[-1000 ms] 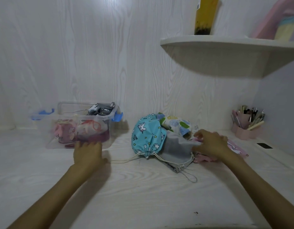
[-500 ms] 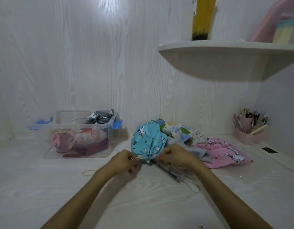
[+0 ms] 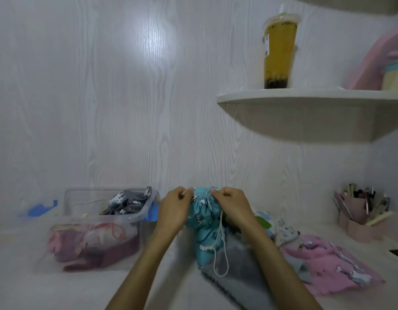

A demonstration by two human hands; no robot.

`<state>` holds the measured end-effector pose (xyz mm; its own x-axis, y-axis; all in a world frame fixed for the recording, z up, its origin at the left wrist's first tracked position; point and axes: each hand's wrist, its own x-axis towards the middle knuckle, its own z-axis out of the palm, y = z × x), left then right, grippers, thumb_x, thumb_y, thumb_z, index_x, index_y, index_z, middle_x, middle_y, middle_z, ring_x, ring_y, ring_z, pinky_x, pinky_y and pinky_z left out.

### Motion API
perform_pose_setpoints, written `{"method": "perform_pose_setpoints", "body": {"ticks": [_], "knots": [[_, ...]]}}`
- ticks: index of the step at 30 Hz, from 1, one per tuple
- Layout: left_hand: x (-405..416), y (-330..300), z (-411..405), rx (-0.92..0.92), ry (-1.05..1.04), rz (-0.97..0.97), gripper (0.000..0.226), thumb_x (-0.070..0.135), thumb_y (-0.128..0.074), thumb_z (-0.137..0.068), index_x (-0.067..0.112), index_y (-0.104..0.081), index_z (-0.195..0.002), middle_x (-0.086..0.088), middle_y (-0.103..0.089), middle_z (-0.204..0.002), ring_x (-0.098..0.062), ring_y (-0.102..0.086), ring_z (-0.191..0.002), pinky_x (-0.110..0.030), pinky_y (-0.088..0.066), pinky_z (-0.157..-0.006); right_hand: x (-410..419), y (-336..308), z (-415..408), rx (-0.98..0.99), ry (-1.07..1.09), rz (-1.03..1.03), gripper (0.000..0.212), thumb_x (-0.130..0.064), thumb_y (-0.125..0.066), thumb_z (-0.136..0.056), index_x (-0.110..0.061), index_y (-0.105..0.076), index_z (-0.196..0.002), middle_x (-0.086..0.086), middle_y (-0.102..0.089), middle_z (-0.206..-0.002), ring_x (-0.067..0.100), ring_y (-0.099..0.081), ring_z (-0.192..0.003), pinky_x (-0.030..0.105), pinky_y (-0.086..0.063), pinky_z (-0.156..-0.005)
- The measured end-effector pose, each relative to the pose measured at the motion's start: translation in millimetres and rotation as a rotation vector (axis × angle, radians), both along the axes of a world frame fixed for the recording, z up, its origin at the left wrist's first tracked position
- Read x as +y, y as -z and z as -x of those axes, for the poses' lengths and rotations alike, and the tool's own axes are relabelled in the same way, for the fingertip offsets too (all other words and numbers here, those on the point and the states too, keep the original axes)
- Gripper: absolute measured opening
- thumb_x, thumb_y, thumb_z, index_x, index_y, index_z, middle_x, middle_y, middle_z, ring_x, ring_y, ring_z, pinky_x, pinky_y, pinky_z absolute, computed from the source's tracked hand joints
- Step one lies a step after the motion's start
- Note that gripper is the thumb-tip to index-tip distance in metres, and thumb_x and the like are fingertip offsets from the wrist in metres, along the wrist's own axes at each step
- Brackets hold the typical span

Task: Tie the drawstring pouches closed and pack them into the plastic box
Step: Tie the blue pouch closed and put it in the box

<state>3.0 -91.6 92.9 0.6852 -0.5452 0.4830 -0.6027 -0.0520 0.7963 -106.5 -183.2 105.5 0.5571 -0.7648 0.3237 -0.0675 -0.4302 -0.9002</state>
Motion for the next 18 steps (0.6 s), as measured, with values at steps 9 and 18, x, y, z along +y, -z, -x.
{"method": "perform_pose_setpoints", "body": {"ticks": [9, 18], "knots": [[-16.0, 21.6, -18.8, -0.33, -0.151, 0.185, 0.031, 0.033, -0.047, -0.097, 0.013, -0.052, -0.073, 0.004, -0.051, -0.072, -0.006, -0.047, -0.068, -0.019, -0.036, -0.061, -22.3, -2.2, -3.2, -0.025, -0.108, -0.126, 0.032, -0.029, -0.066, -0.086, -0.012, -0.055, -0.061, -0.005, -0.054, -0.048, 0.002, -0.047, -0.04, 0.016, -0.037, -0.048], [-6.6, 21.5, -29.8, -0.545, -0.161, -0.072, 0.035, 0.044, -0.046, -0.094, 0.02, -0.062, -0.074, 0.008, -0.053, -0.066, -0.006, -0.048, -0.064, -0.019, -0.031, -0.051, -29.5, -0.5, 8.1, 0.132, 0.115, 0.096, 0.029, -0.032, -0.069, -0.083, -0.013, -0.061, -0.062, -0.006, -0.064, -0.066, 0.003, -0.055, -0.064, 0.021, -0.039, -0.058]]}}
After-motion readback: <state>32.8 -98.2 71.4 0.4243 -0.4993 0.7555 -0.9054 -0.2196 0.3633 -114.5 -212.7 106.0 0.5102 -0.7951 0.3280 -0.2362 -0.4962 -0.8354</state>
